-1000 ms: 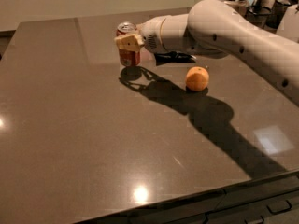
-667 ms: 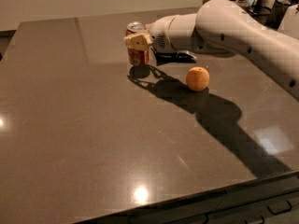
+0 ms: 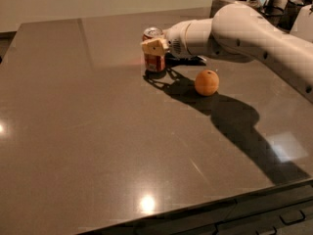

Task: Move coke can near blue chip bag

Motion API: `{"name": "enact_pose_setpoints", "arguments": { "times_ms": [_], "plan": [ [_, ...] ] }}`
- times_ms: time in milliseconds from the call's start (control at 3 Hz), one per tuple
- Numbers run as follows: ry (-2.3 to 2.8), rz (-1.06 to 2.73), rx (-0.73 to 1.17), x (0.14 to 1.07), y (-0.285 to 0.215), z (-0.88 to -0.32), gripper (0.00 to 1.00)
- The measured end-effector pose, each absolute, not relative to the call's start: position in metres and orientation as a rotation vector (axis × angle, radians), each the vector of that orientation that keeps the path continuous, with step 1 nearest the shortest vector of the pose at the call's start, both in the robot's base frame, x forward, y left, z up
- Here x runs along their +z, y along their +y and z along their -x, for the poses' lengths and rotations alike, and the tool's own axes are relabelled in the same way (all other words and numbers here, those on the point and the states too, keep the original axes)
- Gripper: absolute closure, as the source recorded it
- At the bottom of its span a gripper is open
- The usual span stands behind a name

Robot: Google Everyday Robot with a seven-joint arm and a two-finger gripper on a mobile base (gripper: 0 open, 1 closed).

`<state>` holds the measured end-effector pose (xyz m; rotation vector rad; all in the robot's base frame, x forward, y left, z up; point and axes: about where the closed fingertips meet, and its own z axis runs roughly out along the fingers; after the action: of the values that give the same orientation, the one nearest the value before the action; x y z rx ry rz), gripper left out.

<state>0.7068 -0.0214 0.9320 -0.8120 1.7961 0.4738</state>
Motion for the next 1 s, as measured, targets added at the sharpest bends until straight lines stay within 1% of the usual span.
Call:
{"name": "enact_pose_setpoints", "arguments": {
  "times_ms": [333, 667, 1000],
  "plan": [
    [1.801, 0.806, 0.474, 0.9258, -0.0271, -0.7067, 0.41],
    [1.800, 0.809, 0.476, 0.9259, -0.0246, -0.7064, 0.17],
    [1.799, 0.812, 0.479, 0.9258, -0.0224, -0.7061, 0.00]
  ]
}}
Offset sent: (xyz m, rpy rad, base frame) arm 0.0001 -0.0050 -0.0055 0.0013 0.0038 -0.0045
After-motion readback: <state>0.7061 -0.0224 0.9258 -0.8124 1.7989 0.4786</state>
